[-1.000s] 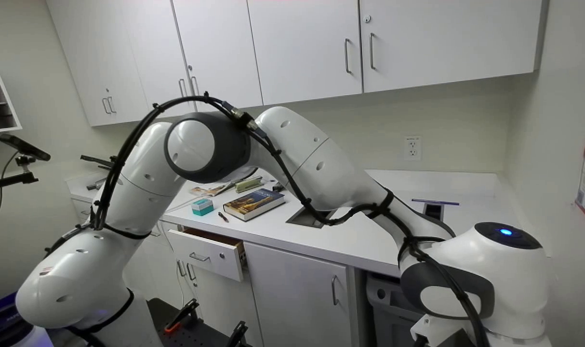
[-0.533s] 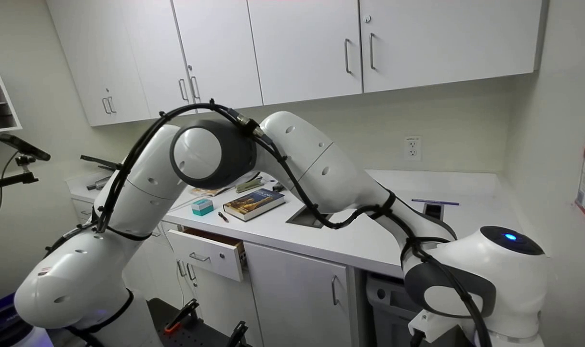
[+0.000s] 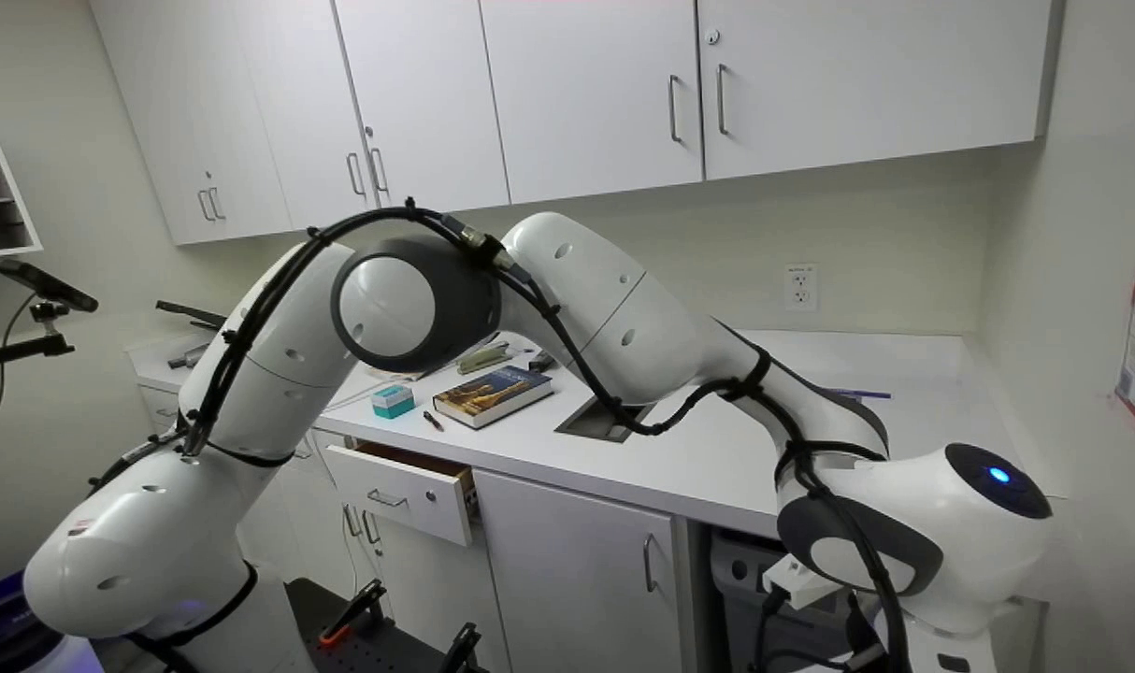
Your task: Close the cupboard
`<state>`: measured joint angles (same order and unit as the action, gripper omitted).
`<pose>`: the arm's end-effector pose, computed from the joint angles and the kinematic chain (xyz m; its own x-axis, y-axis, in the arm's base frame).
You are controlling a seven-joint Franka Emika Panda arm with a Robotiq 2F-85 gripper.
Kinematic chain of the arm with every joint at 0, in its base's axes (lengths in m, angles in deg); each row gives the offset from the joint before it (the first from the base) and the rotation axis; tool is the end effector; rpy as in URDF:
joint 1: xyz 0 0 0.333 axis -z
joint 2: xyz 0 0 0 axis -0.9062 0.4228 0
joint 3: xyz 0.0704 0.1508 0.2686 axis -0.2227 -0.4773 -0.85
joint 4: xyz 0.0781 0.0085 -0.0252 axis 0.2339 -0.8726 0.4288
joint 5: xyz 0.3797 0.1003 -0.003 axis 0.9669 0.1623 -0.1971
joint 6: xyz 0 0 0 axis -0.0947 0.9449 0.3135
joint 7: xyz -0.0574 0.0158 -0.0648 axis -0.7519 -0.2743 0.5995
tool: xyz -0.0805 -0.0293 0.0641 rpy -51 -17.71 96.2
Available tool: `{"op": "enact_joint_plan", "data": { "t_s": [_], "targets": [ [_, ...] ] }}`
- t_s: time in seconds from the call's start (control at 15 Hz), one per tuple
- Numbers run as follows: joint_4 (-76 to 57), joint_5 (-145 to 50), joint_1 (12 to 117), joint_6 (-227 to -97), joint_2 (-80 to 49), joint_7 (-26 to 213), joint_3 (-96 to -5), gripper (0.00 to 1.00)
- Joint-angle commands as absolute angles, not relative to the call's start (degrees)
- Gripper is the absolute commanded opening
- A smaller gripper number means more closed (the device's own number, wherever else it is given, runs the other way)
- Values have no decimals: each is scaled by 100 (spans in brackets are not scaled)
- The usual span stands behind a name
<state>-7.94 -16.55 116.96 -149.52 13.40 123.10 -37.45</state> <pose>0.2827 -0.6147 0.1720 -0.4336 -0.8670 -0.2458 -0.8934 0.4491 -0.0081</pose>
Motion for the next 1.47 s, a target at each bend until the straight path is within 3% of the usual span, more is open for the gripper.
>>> {"op": "enact_joint_plan", "data": {
  "t_s": [0.0, 0.53, 1.4],
  "targets": [
    [-1080, -1124, 11628, -14947, 1083, 12317, -4067, 0],
    [-804, -1174, 11578, -14914, 1341, 12306, -3986, 1],
    [-1457, 2828, 11760, -14773, 1538, 10514, -4745, 0]
  ]
}}
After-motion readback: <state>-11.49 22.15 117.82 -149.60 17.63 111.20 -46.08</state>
